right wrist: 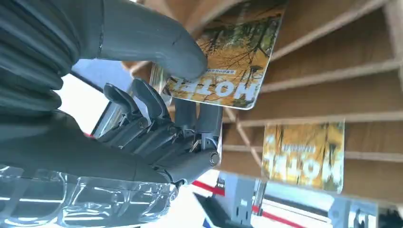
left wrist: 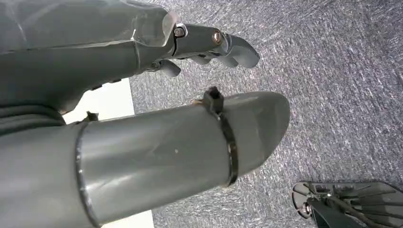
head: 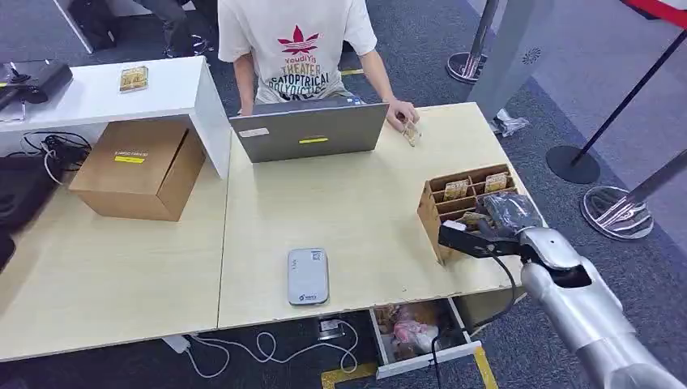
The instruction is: Pass the card to the sensor for recognition and then transmit it.
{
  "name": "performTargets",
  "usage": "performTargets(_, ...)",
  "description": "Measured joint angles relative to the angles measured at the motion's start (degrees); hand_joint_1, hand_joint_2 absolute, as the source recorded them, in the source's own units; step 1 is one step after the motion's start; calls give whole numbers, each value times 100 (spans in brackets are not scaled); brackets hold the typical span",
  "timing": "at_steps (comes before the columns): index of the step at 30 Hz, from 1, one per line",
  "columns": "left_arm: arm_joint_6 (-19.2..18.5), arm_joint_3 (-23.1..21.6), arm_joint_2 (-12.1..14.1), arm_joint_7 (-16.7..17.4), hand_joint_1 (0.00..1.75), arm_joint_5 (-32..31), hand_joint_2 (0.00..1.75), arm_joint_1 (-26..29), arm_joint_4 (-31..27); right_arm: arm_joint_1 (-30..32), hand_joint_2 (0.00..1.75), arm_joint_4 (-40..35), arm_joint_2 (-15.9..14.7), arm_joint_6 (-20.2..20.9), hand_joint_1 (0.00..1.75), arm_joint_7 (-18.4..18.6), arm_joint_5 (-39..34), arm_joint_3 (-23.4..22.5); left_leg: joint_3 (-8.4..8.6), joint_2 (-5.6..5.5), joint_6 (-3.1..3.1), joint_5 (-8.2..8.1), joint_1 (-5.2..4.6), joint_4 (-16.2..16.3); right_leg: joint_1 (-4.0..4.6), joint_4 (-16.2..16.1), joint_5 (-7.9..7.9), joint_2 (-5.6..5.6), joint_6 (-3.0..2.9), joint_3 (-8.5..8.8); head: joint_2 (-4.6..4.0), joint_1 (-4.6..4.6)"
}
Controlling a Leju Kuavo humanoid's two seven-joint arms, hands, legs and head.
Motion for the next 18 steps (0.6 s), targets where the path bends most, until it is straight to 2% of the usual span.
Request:
performTargets(7,0,0,-7,0,0,-2,0,-12,0,-240,175,0,57,11,175,-72,90,31,-3,-2,0,0,1,0,0,1,0,-4,0,0,0,-2)
performTargets(13,0,-2,-11,13,0,20,0,-21,0,-428,175,24,113,22,175,-105,131,63,-4,-1,-1,1,1,0,0,2,0,-2,0,0,0,0)
performTargets(14,0,-2,-13,45,0,35,0,-28,0,-543,175,52,168,30,175,-107,151,85,-3,2,-1,1,1,0,0,2,1,2,-1,-1,0,-2)
performTargets(15,4,0,-26,87,0,85,0,-42,0,-949,175,140,359,79,175,-122,228,219,0,5,1,4,1,0,0,3,1,4,-1,0,0,-2)
performTargets(18,11,-2,-39,101,0,114,0,-41,0,-1286,175,238,535,151,175,-125,277,367,1,-1,-2,6,1,0,1,3,1,1,-2,0,0,-2)
